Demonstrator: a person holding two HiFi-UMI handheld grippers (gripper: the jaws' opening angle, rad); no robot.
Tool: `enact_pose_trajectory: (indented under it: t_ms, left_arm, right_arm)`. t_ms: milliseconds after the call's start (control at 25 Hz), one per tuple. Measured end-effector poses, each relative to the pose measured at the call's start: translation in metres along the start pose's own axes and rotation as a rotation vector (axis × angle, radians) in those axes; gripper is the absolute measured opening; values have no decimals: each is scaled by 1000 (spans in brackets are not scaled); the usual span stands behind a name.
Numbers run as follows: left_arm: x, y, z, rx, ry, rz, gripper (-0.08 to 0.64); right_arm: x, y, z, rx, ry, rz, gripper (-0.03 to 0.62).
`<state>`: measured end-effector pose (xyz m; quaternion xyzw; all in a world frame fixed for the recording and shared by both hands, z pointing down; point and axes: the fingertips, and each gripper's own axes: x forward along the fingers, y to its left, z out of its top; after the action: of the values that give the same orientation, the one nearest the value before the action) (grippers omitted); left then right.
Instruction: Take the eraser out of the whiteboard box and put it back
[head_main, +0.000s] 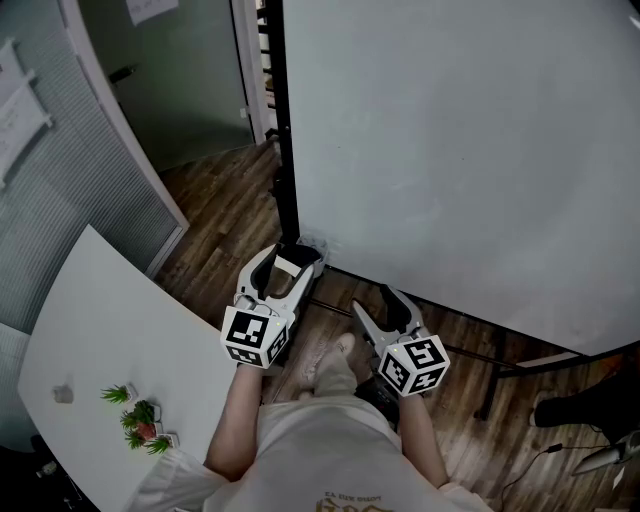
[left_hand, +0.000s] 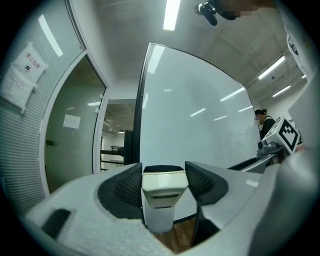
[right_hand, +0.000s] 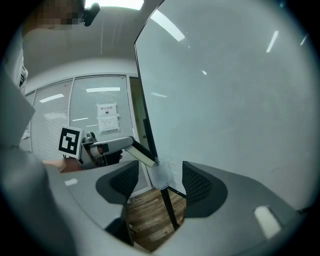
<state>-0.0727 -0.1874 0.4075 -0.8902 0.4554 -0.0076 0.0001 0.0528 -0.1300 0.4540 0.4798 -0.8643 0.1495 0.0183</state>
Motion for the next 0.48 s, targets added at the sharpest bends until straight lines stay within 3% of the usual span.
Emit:
enact_pose_trajectory:
  t_ms: [480]
  left_arm:
    - [-15, -3, 13, 8, -25, -1, 264]
  right_arm:
    - [-6, 11, 4, -7, -15, 3, 276]
